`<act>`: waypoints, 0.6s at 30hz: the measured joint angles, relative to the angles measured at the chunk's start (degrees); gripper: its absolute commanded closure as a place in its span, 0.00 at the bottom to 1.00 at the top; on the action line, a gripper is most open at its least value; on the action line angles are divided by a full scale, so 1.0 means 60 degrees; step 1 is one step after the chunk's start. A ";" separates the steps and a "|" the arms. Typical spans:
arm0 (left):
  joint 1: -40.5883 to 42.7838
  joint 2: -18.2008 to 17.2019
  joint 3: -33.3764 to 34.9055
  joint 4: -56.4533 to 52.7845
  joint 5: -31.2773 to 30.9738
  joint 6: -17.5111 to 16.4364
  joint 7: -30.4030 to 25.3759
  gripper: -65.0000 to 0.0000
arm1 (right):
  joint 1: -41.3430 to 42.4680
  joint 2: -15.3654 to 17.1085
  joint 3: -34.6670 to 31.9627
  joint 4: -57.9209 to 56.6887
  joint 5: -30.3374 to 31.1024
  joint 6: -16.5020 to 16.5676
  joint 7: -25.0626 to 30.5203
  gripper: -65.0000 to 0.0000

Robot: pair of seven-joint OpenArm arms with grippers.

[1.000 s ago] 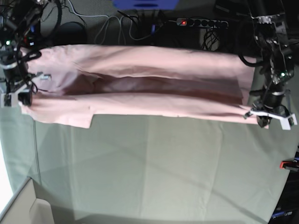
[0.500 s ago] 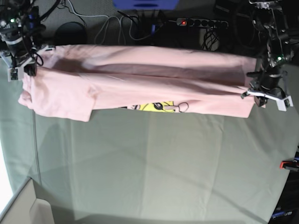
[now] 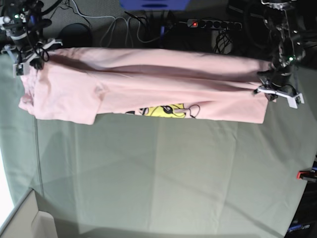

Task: Layout the t-shirt on the table in an organized manner, then fold the t-shirt properly
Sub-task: 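Lift the folded shirt with both grippers and fold it over again, then hold the folded shirt's ends with both grippers and adjust the grasp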

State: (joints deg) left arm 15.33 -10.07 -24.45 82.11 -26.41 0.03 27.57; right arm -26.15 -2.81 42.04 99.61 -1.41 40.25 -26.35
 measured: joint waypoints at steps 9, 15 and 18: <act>-0.0025 0.0015 0.0018 -0.0018 0.0004 0.0000 0.0076 1.00 | -0.0364 -0.0033 -0.0015 -0.0135 0.0029 0.0000 0.0703 1.00; -0.0164 0.0015 0.0015 -0.0015 0.0004 0.0000 0.0069 0.87 | -0.0280 0.0018 -0.0007 -0.0896 -0.0007 -0.0004 0.0769 1.00; -0.0098 0.0015 0.0015 -0.0018 0.0007 0.0004 0.0073 0.86 | -0.0302 0.0004 0.0007 -0.0954 -0.0033 -0.0004 0.0765 1.00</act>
State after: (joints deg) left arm 14.74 -9.98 -24.36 82.00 -26.37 0.05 28.01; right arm -27.97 -2.79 42.09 93.89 -1.61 40.23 -21.76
